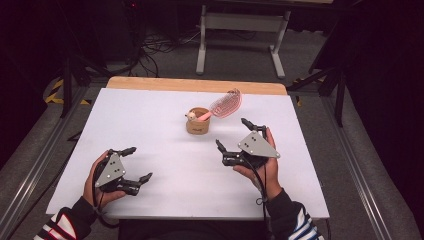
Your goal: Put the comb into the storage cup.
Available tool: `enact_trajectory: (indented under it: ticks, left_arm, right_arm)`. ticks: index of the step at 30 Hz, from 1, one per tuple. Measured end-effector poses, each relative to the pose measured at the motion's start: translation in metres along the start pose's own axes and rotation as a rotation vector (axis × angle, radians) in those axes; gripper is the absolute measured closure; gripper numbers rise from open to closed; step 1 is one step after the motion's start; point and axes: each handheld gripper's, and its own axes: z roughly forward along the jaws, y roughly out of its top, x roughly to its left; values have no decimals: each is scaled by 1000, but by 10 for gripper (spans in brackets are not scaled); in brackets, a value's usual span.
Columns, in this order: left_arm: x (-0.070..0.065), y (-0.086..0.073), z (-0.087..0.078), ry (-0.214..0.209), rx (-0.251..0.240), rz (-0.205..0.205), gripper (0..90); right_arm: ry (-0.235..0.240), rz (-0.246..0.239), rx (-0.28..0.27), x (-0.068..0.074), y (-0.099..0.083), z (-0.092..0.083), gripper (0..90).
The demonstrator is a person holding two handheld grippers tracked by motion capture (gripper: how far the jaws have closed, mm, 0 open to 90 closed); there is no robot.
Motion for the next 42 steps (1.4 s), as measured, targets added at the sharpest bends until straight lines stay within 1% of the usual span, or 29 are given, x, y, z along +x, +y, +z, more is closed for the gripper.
enact_trajectory:
  ticks: [5, 11, 23, 26, 28, 33, 36, 42]
  left_arm:
    - [0, 0, 0, -2, 1, -3, 70]
    - [0, 0, 0, 2, -3, -1, 70]
    - [-1, 0, 1, -3, 8, 0, 69]
    - [0, -1, 1, -5, 8, -1, 69]
    - [0, -1, 1, -9, 7, -2, 69]
    - [0, -1, 1, -11, 8, -2, 69]
    - [0, -1, 1, -10, 6, -4, 69]
    - [0, -1, 1, -9, 8, -3, 69]
  right_arm:
    - [17, -21, 7, 5, -5, -2, 60]
    - [37, -32, 17, 9, -14, -5, 60]
    - [41, -42, 32, 11, -27, -16, 65]
    - [49, -42, 43, 11, -31, -18, 65]
    - [58, -42, 36, 11, -34, -20, 64]
    - [54, -58, 40, 13, -41, -24, 66]
    - [57, -53, 46, 12, -45, -26, 66]
    - [52, -59, 67, 10, -55, -30, 67]
